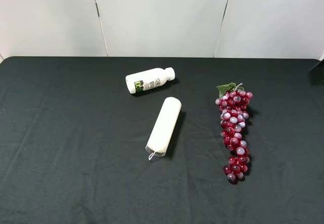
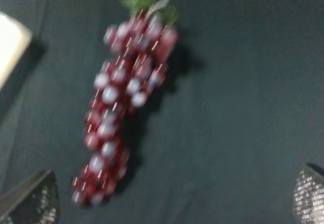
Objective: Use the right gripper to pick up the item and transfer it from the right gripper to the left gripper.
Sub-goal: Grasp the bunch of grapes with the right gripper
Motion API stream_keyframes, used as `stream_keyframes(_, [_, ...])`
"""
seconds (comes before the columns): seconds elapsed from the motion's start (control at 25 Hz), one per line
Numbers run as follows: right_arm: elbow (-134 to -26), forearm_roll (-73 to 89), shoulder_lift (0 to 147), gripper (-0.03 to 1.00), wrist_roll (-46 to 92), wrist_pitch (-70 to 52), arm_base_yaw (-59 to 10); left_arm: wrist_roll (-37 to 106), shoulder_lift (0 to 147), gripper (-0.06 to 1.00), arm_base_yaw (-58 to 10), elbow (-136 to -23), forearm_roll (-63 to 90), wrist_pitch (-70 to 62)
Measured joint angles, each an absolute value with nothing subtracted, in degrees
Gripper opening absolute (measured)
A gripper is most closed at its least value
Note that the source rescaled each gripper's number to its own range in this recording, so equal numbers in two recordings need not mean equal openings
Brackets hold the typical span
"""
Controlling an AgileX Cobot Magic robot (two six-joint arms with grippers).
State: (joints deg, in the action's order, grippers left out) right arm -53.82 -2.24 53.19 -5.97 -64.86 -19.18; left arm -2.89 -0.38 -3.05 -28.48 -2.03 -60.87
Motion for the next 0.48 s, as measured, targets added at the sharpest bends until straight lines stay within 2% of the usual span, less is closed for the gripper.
stream_keyframes(0.24, [-53.8,-2.0,64.8,1.00,-9.0,-65.3,-25.1,-2.9,-0.4,1.00,-3.0,-28.5,-2.0,-60.9])
stream_keyframes(0.48, [-53.9,0.5,73.9,1.00,-9.2,-63.2,-25.3,-2.9,-0.4,1.00,-3.0,-28.5,-2.0,-60.9])
